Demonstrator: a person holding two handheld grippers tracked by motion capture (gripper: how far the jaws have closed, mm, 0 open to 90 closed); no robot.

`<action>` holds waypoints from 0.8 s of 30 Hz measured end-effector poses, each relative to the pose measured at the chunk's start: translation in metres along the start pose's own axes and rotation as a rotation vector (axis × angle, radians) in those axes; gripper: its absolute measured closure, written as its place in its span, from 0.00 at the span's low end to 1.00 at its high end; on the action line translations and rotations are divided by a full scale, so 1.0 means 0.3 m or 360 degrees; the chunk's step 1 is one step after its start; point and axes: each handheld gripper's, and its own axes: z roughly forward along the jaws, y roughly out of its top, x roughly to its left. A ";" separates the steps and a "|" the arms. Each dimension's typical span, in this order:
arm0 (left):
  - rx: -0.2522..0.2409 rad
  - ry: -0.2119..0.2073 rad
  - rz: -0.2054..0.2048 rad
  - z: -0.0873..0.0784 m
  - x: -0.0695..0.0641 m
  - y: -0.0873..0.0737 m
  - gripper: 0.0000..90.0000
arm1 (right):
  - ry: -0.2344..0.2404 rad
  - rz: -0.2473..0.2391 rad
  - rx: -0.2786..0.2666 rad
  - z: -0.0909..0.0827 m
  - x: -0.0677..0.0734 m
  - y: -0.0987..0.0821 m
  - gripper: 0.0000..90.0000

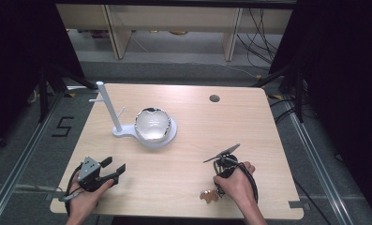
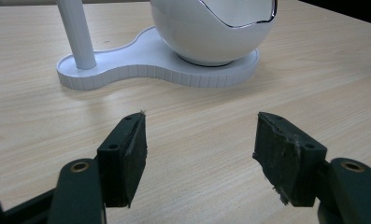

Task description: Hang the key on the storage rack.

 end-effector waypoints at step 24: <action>0.0013 -0.0004 -0.0004 0.001 -0.005 -0.004 0.38 | -0.0014 -0.0081 0.0059 0.002 0.005 0.007 0.73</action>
